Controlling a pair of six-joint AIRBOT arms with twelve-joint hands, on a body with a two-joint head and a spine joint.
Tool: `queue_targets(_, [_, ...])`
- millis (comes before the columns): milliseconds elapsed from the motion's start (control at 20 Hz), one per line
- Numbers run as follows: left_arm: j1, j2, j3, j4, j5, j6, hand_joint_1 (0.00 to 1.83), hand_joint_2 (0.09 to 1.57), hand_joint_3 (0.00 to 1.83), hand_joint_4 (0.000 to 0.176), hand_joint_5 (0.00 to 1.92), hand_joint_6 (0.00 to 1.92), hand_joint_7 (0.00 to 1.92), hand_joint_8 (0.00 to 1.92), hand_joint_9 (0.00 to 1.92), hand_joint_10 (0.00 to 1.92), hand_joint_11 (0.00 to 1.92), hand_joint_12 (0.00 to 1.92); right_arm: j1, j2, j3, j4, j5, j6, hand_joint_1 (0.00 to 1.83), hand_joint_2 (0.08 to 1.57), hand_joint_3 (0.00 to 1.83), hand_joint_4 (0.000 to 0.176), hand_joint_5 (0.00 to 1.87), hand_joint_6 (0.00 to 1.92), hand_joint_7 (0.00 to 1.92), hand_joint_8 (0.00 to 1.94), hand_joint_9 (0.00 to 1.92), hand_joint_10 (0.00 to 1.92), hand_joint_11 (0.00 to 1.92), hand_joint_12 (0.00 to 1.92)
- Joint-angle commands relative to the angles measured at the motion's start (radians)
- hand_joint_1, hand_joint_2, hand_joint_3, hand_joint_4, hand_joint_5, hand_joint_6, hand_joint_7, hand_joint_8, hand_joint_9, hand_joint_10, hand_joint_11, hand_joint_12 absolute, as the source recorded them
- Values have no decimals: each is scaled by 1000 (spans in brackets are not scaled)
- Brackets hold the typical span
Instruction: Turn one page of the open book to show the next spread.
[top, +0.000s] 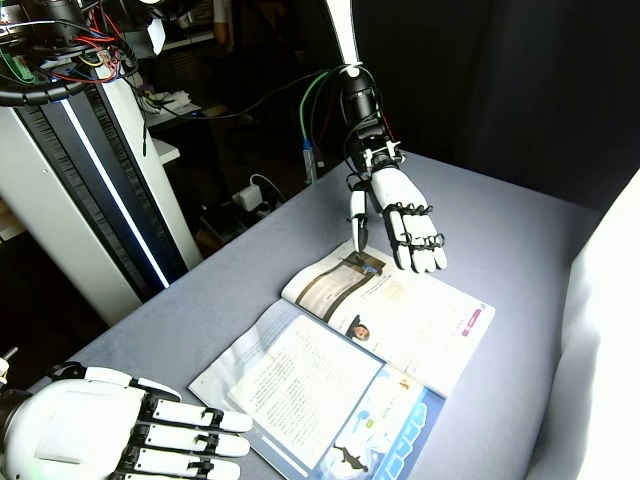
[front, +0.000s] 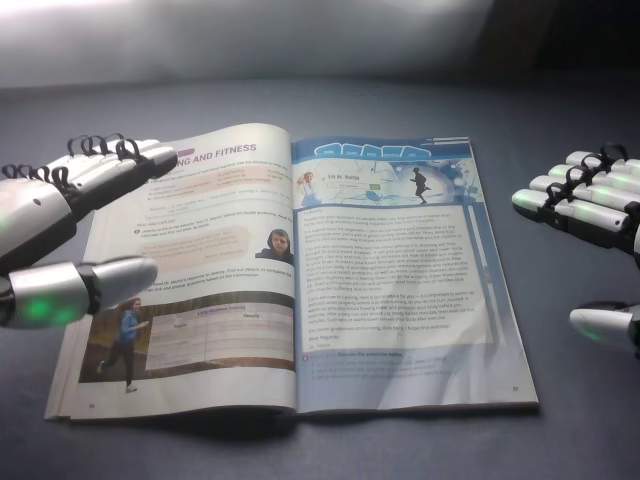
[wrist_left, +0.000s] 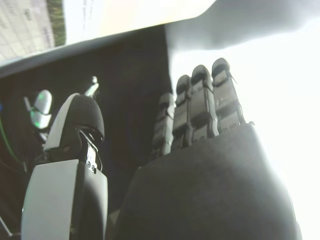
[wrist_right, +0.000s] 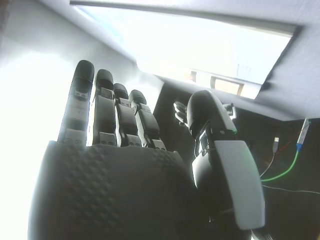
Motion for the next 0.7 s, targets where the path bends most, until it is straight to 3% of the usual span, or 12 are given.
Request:
queue_targets(0, [-2,11,-2,-28,-118,-1,214,1362,20,0,24,5,0,0,0,0,0,0,16,8,1,6,88,1,209,1269,26,0,0,0,0,0,0,0,0,0])
queue_targets(50, [0,12,-2,-30,-118,-1,110,1367,17,17,30,6,0,0,0,0,0,0,21,8,1,-3,79,1,207,1264,20,0,0,0,0,0,0,0,0,0])
queue_targets(150, [3,14,-2,-33,-118,-1,7,1363,10,29,16,0,0,0,0,0,0,0,38,8,1,-22,64,1,153,1250,11,0,0,0,0,0,0,0,0,0])
queue_targets(250, [10,22,-6,-38,-117,3,0,1330,0,6,0,0,0,0,0,0,0,0,65,6,0,-63,25,3,125,1243,6,0,0,0,0,0,0,0,0,0])
queue_targets(300, [15,27,-9,-45,-118,9,0,1327,0,14,0,0,0,0,0,0,0,0,78,0,2,-83,0,3,108,1237,3,0,0,0,0,0,0,0,0,0])
queue_targets(400, [44,39,-16,-78,-135,20,0,1331,0,55,0,0,0,0,0,0,0,0,106,-24,18,-134,-54,26,126,1230,0,0,0,0,0,0,0,0,0,0])
queue_targets(450, [55,42,-18,-91,-144,20,45,1344,1,0,11,4,0,0,0,0,0,0,113,-36,26,-152,-66,40,126,1228,0,0,0,0,0,0,0,0,0,0])
queue_targets(550, [90,51,-26,-124,-165,20,51,1357,4,0,9,1,0,0,0,0,0,0,126,-74,57,-200,-105,91,226,1229,0,0,0,0,0,0,0,0,0,0])
queue_targets(650, [126,59,-35,-154,-187,20,96,1365,3,0,11,1,0,0,0,0,0,0,134,-120,87,-230,-150,114,211,1232,0,0,0,0,0,0,0,0,0,0])
